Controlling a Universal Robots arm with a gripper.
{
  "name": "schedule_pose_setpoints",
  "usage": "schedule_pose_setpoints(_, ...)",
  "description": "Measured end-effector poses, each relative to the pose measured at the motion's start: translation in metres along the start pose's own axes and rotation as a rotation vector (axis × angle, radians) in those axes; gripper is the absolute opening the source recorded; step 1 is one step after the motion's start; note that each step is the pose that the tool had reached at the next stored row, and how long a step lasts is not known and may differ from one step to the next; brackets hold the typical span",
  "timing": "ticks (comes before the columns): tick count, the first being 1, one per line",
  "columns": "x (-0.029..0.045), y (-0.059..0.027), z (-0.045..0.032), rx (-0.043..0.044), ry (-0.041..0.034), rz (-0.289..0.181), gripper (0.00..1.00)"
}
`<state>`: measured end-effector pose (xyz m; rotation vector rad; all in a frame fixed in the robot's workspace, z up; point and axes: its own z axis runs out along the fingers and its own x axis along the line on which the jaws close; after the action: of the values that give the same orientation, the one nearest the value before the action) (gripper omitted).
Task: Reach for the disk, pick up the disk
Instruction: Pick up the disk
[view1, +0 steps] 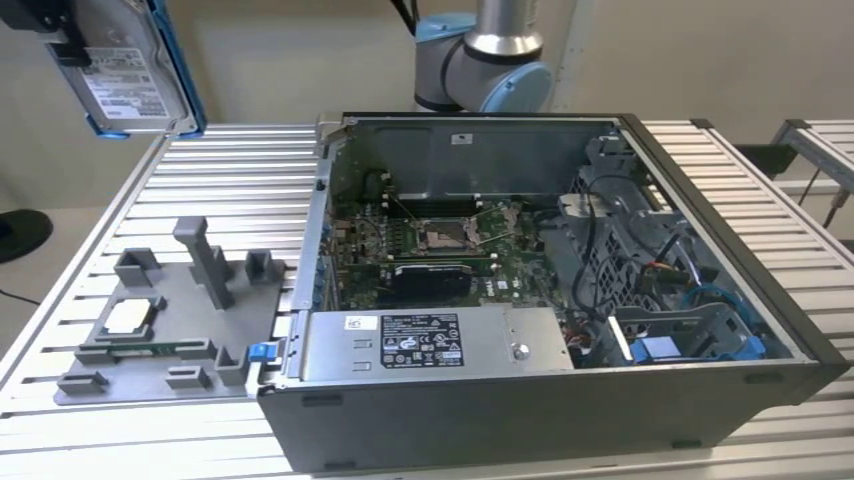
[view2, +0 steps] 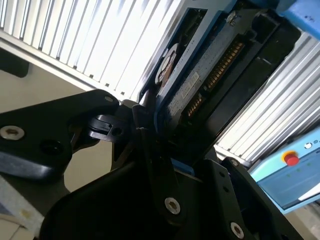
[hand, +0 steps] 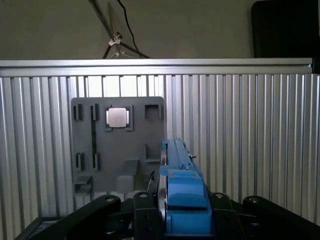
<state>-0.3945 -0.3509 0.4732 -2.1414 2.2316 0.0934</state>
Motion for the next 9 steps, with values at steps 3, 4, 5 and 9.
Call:
schedule_pose_setpoints(3,-0.0003,-0.0053,-0.0002,-0.0003,0.0,0.0,0.0)
schedule_pose_setpoints(4,-0.0003,-0.007,-0.0002,-0.0003,0.0,0.0,0.0)
schedule_pose_setpoints(5,-0.0004,-0.0089,-0.0003,-0.0004,0.0,0.0,0.0)
schedule_pose_setpoints(9,-0.0007,-0.0159,-0.0005,-0.0006,0.0,0.0,0.0)
